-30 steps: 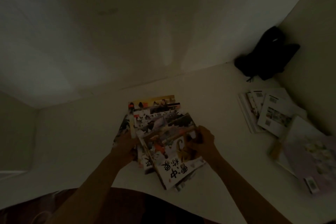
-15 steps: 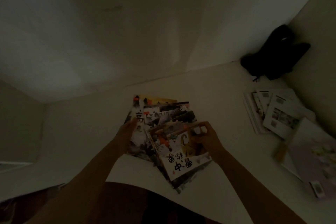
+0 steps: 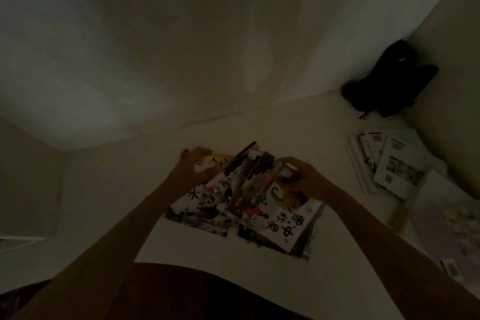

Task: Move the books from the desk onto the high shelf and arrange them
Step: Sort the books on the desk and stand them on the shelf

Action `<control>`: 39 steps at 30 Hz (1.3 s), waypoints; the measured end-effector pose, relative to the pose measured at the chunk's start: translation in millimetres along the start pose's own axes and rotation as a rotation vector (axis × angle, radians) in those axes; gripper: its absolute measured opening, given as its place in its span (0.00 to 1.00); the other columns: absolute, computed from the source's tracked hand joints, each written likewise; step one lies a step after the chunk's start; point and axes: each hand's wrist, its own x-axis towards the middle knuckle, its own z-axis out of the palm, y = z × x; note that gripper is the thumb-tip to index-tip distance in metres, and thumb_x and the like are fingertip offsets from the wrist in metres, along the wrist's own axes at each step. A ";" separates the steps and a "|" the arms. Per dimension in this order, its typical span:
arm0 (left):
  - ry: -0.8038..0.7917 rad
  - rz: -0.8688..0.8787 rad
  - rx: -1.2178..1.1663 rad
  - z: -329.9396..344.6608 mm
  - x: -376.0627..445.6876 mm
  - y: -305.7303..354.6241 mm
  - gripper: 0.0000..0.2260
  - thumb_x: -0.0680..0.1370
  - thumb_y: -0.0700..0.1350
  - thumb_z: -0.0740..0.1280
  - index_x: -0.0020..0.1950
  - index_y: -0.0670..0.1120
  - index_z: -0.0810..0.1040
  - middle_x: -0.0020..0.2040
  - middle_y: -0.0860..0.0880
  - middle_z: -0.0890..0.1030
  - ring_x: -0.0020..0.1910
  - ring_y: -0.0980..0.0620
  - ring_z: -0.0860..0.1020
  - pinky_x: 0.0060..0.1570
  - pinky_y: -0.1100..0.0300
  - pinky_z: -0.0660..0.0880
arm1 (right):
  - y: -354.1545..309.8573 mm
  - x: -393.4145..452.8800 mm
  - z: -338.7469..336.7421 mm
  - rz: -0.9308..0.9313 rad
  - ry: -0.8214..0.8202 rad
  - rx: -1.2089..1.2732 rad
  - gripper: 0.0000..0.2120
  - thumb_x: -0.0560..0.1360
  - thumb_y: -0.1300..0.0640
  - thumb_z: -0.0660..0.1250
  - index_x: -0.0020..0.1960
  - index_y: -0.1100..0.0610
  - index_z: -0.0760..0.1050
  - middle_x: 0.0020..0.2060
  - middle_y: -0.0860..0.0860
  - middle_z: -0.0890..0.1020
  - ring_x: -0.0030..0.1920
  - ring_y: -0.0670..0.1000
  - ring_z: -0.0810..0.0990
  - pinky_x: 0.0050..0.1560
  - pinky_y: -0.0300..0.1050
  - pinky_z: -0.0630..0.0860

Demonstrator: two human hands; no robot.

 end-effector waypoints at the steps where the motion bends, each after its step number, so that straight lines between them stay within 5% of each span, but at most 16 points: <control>1: -0.092 0.018 -0.080 2.9 4.3 15.9 0.19 0.74 0.49 0.70 0.61 0.47 0.72 0.57 0.53 0.73 0.56 0.56 0.70 0.55 0.63 0.69 | -8.8 4.0 -0.3 -0.040 -0.051 -0.115 0.21 0.74 0.70 0.64 0.62 0.51 0.71 0.53 0.60 0.78 0.46 0.54 0.75 0.46 0.48 0.70; 4: -0.164 0.064 -0.060 9.6 19.7 39.4 0.19 0.72 0.49 0.72 0.59 0.47 0.74 0.54 0.53 0.76 0.55 0.54 0.74 0.51 0.68 0.72 | -43.3 13.2 -2.7 -0.168 -0.119 -0.599 0.22 0.76 0.51 0.67 0.68 0.47 0.68 0.63 0.48 0.75 0.60 0.51 0.75 0.54 0.38 0.67; 8: -0.184 0.052 0.246 2.5 28.7 42.6 0.36 0.63 0.65 0.72 0.66 0.50 0.72 0.59 0.52 0.72 0.58 0.56 0.70 0.55 0.63 0.66 | -78.4 16.9 -1.8 -0.255 -0.233 -0.929 0.20 0.75 0.46 0.65 0.66 0.46 0.69 0.60 0.48 0.78 0.57 0.52 0.77 0.54 0.40 0.68; 12: -0.557 0.022 0.360 16.2 27.8 56.7 0.23 0.72 0.54 0.71 0.61 0.43 0.76 0.54 0.47 0.77 0.54 0.48 0.75 0.59 0.52 0.71 | -97.1 25.6 10.4 -0.280 -0.232 -1.124 0.20 0.75 0.47 0.66 0.63 0.55 0.67 0.47 0.53 0.80 0.42 0.54 0.75 0.46 0.42 0.65; 14: -0.554 -0.001 0.190 24.8 24.1 55.6 0.22 0.72 0.51 0.71 0.60 0.39 0.76 0.52 0.42 0.79 0.51 0.44 0.77 0.57 0.46 0.73 | -101.1 29.9 19.0 -0.289 -0.229 -1.102 0.21 0.76 0.51 0.65 0.63 0.58 0.63 0.39 0.54 0.76 0.38 0.53 0.70 0.43 0.44 0.66; 16: -0.495 -0.014 0.069 28.9 22.0 51.9 0.14 0.74 0.47 0.70 0.56 0.40 0.78 0.48 0.44 0.79 0.48 0.45 0.78 0.55 0.51 0.75 | -97.6 32.6 22.8 -0.340 -0.210 -1.083 0.23 0.75 0.51 0.66 0.66 0.58 0.62 0.41 0.55 0.79 0.39 0.54 0.71 0.50 0.48 0.71; 18: -0.458 -0.067 -0.029 30.2 16.6 48.1 0.05 0.76 0.39 0.68 0.51 0.45 0.77 0.41 0.52 0.78 0.41 0.56 0.77 0.48 0.63 0.76 | -86.1 32.1 21.2 -0.429 -0.041 -1.028 0.27 0.74 0.50 0.67 0.69 0.57 0.64 0.56 0.57 0.79 0.54 0.57 0.74 0.64 0.55 0.66; 19: -0.438 -0.107 -0.080 29.4 11.7 46.7 0.04 0.76 0.37 0.67 0.48 0.44 0.78 0.37 0.55 0.79 0.38 0.60 0.77 0.45 0.67 0.75 | -77.4 31.0 18.6 -0.506 0.177 -0.949 0.27 0.74 0.52 0.67 0.70 0.57 0.66 0.62 0.58 0.75 0.62 0.58 0.71 0.68 0.58 0.61; 22: -0.296 -0.257 -0.314 25.2 -4.2 25.7 0.09 0.76 0.37 0.67 0.55 0.37 0.79 0.46 0.46 0.81 0.47 0.50 0.80 0.49 0.60 0.75 | -51.7 7.2 12.2 -0.363 0.861 -0.359 0.33 0.70 0.49 0.71 0.70 0.59 0.64 0.69 0.58 0.66 0.70 0.55 0.62 0.70 0.53 0.58; 24: -0.167 -0.402 -0.505 23.6 -14.3 10.3 0.11 0.76 0.39 0.67 0.57 0.36 0.78 0.49 0.41 0.80 0.49 0.42 0.80 0.52 0.49 0.76 | -35.7 -12.7 12.7 0.008 0.803 0.163 0.42 0.69 0.49 0.74 0.74 0.59 0.55 0.72 0.57 0.60 0.71 0.55 0.59 0.71 0.52 0.60; 26: -0.101 -0.497 -0.679 20.8 -23.1 0.6 0.11 0.77 0.40 0.66 0.57 0.36 0.78 0.49 0.36 0.80 0.44 0.40 0.81 0.48 0.46 0.79 | -24.0 -25.1 27.8 0.289 0.507 0.455 0.41 0.71 0.51 0.72 0.75 0.55 0.51 0.71 0.56 0.63 0.69 0.56 0.66 0.65 0.50 0.65; 30: -0.225 -0.489 -0.793 18.1 -35.3 -13.7 0.15 0.76 0.43 0.66 0.59 0.36 0.77 0.55 0.34 0.79 0.50 0.36 0.80 0.46 0.46 0.80 | -24.4 -25.7 74.3 0.200 0.139 0.660 0.23 0.72 0.59 0.70 0.65 0.49 0.69 0.56 0.51 0.81 0.54 0.53 0.80 0.56 0.53 0.77; 32: -0.173 -0.459 -0.653 15.3 -34.5 -20.6 0.11 0.75 0.40 0.67 0.54 0.34 0.79 0.49 0.34 0.81 0.43 0.39 0.82 0.42 0.50 0.80 | -30.9 -17.9 94.4 0.202 0.211 0.636 0.19 0.71 0.63 0.71 0.59 0.52 0.73 0.58 0.53 0.80 0.53 0.54 0.80 0.55 0.53 0.78; 36: 0.049 -0.460 -0.366 11.8 -24.2 -43.6 0.06 0.69 0.37 0.74 0.36 0.40 0.79 0.35 0.46 0.81 0.41 0.42 0.80 0.40 0.56 0.77 | -26.2 0.1 132.6 0.247 0.342 0.589 0.20 0.72 0.65 0.70 0.63 0.59 0.73 0.55 0.52 0.79 0.52 0.53 0.78 0.49 0.44 0.77; 39: 0.030 -0.496 0.059 14.8 -19.6 -71.7 0.18 0.65 0.49 0.79 0.42 0.39 0.76 0.57 0.38 0.73 0.57 0.40 0.71 0.55 0.51 0.71 | -17.6 11.8 163.4 0.340 0.441 0.296 0.22 0.73 0.54 0.71 0.63 0.62 0.71 0.59 0.57 0.77 0.56 0.55 0.77 0.55 0.48 0.77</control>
